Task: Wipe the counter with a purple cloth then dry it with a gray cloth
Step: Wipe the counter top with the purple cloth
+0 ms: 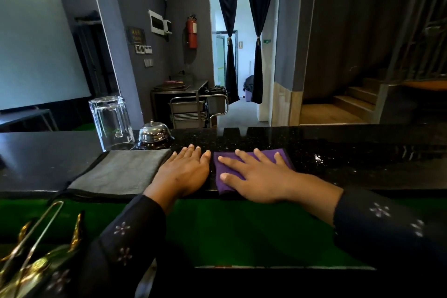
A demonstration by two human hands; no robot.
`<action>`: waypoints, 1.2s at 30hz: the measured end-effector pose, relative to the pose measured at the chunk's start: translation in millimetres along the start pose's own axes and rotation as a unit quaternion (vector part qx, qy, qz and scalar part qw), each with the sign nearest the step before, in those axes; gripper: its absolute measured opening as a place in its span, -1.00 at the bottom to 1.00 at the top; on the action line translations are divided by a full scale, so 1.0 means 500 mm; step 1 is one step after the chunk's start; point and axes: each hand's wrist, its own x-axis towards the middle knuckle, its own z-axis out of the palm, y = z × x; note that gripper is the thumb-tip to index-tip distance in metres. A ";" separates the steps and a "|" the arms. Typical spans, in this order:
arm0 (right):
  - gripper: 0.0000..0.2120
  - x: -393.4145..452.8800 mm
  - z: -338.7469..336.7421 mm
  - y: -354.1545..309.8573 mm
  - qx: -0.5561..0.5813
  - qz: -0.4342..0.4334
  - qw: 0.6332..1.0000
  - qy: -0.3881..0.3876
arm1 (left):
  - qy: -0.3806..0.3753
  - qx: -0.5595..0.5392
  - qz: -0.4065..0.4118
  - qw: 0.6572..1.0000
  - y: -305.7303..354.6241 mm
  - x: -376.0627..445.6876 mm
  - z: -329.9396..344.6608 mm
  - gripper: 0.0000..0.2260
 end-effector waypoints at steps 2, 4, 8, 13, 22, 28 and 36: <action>-0.44 0.044 -0.018 -0.013 0.018 0.023 0.999 -0.011 | -0.001 0.002 -0.008 1.000 -0.004 0.006 0.004 -0.48; -0.41 0.098 -0.028 -0.029 0.028 0.054 0.998 -0.011 | -0.003 0.003 -0.008 1.000 -0.007 0.008 0.003 -0.49; -0.38 0.146 -0.032 -0.055 0.030 0.086 0.996 0.003 | -0.002 -0.036 -0.011 0.999 -0.002 -0.003 -0.006 -0.50; -0.42 0.075 -0.010 -0.020 0.023 0.030 0.999 -0.010 | 0.005 -0.012 0.004 1.000 -0.003 -0.013 -0.011 -0.53; -0.41 0.049 -0.032 0.055 0.027 0.113 0.993 -0.003 | 0.175 -0.077 -0.006 0.982 -0.105 -0.064 -0.066 -0.52; -0.40 0.122 -0.039 -0.005 0.034 0.136 0.990 -0.002 | 0.070 -0.027 -0.057 0.996 -0.162 -0.068 -0.032 -0.50; -0.47 0.121 0.004 -0.153 -0.010 -0.072 0.997 -0.006 | 0.054 -0.034 -0.057 0.996 -0.173 -0.051 -0.030 -0.48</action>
